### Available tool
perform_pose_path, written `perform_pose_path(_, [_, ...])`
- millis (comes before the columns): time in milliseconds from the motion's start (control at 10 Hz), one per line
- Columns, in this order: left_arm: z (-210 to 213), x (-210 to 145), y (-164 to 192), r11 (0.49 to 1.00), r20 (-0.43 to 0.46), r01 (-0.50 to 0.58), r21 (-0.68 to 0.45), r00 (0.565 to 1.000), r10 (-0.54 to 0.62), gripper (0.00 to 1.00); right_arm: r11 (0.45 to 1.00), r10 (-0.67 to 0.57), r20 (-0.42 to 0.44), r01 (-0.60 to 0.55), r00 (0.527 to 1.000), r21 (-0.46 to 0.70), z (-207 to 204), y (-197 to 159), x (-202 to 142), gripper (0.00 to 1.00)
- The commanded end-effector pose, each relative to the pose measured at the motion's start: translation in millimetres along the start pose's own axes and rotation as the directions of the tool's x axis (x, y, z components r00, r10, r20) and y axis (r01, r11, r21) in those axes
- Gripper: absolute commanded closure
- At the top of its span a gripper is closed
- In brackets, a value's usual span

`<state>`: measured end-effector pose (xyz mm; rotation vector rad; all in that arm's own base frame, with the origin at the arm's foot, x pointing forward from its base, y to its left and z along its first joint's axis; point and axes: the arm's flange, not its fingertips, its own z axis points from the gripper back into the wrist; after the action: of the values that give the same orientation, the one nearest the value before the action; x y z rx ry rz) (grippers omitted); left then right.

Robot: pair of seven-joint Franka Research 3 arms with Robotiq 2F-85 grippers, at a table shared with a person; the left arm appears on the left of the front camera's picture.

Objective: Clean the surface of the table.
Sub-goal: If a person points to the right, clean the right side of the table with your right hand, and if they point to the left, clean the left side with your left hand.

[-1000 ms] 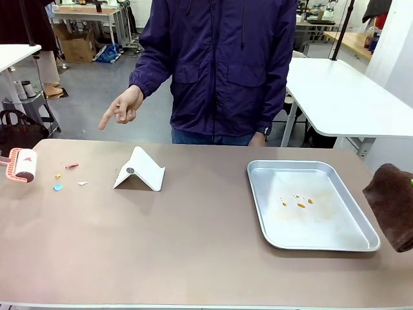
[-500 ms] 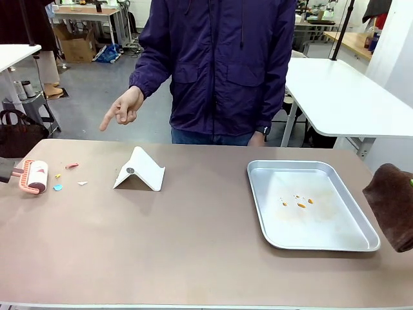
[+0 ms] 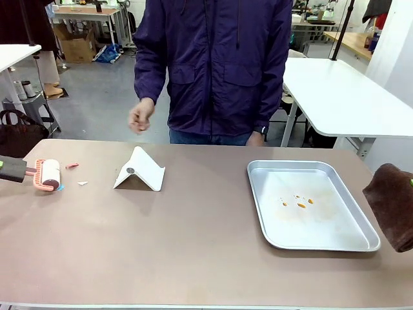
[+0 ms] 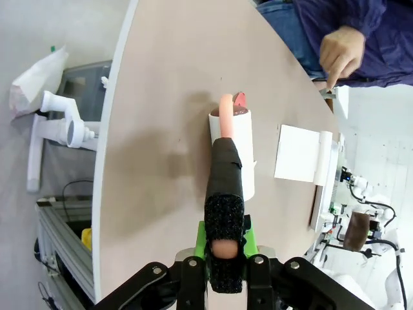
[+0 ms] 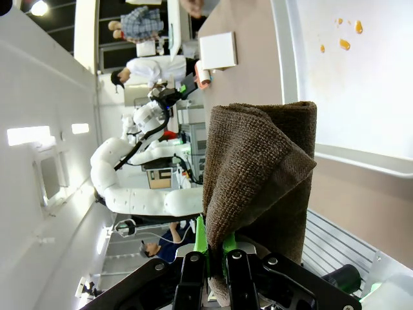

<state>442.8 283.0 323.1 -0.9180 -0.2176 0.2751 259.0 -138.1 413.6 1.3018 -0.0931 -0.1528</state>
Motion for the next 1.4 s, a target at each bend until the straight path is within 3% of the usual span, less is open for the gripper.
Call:
perform_pose_path(0, [-24.5, 4.1, 5.0, 0.995, -0.033, -0.078, 0.067, 0.996, 0.080, 0.78, 1.000, 0.003, -0.001, -0.003, 1.000, -0.002, -0.3, 1.4, -0.2, 1.00])
perform_pose_path(400, [-53.3, 24.0, 6.5, 0.985, -0.056, -0.163, 0.057, 0.984, 0.166, 0.78, 1.000, 0.003, -0.001, -0.003, 1.000, -0.002, -0.3, 1.4, -0.2, 1.00])
perform_pose_path(1300, [-100.1, 43.6, -31.4, 0.983, -0.107, -0.154, -0.096, 0.984, 0.144, 0.78, 1.000, 0.003, -0.001, -0.003, 1.000, -0.002, -0.3, 1.4, -0.2, 1.00])
